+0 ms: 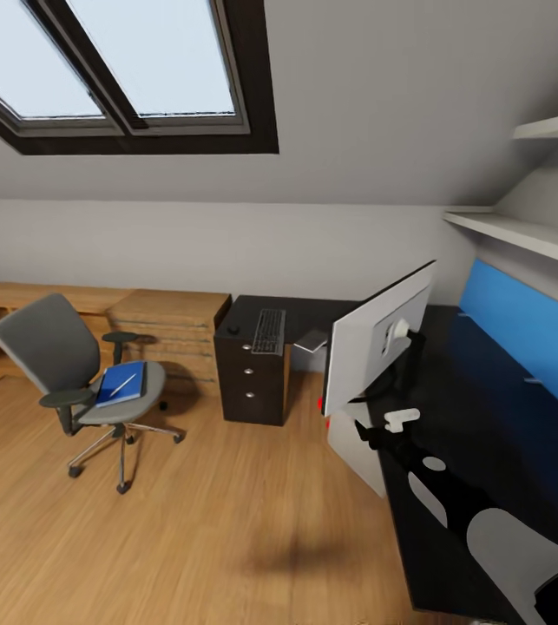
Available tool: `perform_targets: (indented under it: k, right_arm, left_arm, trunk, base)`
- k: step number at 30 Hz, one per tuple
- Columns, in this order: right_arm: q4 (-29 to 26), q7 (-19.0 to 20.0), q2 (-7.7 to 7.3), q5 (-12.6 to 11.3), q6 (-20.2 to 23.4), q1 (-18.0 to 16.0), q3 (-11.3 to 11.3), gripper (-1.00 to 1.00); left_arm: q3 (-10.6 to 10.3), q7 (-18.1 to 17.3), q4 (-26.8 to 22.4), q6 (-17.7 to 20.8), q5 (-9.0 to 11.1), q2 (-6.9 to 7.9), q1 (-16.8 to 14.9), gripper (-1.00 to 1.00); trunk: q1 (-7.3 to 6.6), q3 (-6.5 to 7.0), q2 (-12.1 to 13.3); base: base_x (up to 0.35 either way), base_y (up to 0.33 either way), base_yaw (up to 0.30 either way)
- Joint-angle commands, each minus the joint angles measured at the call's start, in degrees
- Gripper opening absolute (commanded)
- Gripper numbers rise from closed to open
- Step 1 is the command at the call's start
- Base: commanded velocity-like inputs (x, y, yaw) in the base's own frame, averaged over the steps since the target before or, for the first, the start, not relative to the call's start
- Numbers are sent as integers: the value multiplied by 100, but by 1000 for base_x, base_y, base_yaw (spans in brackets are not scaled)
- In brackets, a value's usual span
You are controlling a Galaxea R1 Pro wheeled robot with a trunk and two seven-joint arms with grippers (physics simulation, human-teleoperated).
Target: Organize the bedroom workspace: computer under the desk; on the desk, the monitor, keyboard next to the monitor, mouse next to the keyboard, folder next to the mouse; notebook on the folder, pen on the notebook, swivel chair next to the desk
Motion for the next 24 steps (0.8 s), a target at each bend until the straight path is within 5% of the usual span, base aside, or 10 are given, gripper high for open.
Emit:
perform_targets:
  k: [1,10,24]
  right_arm:
    - [9,16,-3,-62,-25,-10,37,100]
    - [9,16,-7,-65,-25,-10,35,100]
    - [64,16,-12,-58,-25,-10,32,100]
  left_arm:
    - [-14,3,3,-24,60,2,-3,100]
    - [-19,1,3,-22,54,-8,-3,100]
    - [-34,-6,3,-28,40,-39,-3,100]
  trunk:
    - [3,-11,-11]
    - [3,-11,-11]
    - [3,-11,-11]
  base:
    - [0,271,-282]
    - [0,263,-289]
    - [0,34,-293]
